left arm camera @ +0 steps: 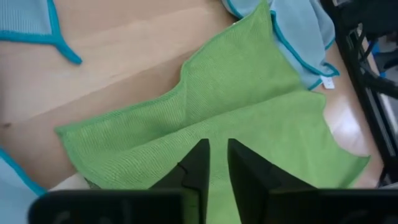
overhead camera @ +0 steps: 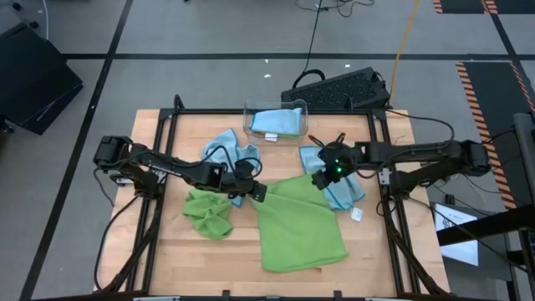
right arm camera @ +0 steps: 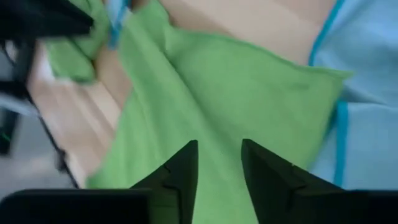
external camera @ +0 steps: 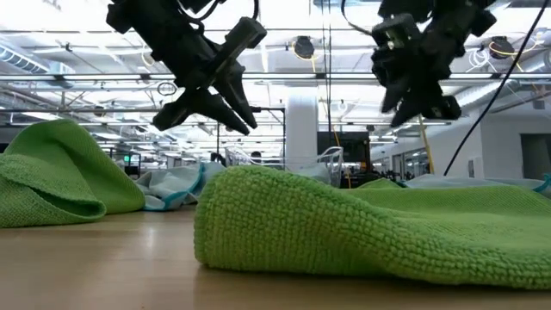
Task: Fold microfiber towels
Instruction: Fold the right green microfiber cloth
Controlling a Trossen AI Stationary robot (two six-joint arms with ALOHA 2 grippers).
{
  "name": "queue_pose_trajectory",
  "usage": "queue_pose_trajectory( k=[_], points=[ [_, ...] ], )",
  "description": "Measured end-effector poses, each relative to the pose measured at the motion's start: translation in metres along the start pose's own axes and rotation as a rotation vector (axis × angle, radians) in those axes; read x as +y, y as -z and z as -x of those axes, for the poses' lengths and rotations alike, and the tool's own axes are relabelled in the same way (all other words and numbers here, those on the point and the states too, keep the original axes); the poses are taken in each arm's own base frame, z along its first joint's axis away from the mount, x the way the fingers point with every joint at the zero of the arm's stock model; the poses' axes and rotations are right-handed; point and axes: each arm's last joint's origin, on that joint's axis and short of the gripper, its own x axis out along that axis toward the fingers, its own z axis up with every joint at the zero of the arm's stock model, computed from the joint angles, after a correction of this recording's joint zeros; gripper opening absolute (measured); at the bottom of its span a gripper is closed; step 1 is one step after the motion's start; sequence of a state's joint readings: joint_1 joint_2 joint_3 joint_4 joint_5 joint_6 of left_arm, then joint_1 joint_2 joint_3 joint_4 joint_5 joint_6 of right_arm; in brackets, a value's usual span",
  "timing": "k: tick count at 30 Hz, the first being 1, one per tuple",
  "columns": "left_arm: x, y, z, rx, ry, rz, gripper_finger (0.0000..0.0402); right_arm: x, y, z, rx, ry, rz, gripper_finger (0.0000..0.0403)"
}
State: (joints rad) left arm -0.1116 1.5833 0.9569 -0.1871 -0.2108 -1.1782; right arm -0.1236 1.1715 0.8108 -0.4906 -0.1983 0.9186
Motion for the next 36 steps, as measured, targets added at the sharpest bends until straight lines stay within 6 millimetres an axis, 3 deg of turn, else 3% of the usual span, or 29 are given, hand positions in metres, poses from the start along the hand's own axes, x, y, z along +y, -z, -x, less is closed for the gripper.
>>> queue_pose_trajectory(
  k=[6, 13, 18, 26, 33, 36],
  points=[
    [0.0, -0.002, -0.004, -0.075, -0.018, -0.015, 0.0006, -0.008, -0.016, -0.026, 0.075, -0.029, 0.175, 0.0076],
    [0.011, -0.005, -0.029, -0.063, -0.069, -0.001, 0.0022, -0.027, -0.03, -0.067, 0.167, -0.023, 0.235, 0.0037],
    [0.021, -0.012, -0.048, -0.049, -0.082, -0.035, 0.0015, -0.044, -0.037, -0.085, 0.183, 0.038, 0.251, 0.0009],
    [0.04, -0.021, -0.066, 0.05, -0.115, -0.036, 0.0015, -0.062, -0.049, -0.1, 0.176, 0.064, 0.226, 0.0001],
    [0.052, -0.026, -0.077, 0.095, -0.139, -0.094, 0.0017, -0.074, -0.063, -0.099, 0.112, 0.083, 0.193, 0.0],
    [0.056, -0.043, -0.067, 0.144, -0.096, -0.039, 0.0004, -0.079, -0.069, -0.097, 0.08, 0.086, 0.157, 0.0]
  ],
)
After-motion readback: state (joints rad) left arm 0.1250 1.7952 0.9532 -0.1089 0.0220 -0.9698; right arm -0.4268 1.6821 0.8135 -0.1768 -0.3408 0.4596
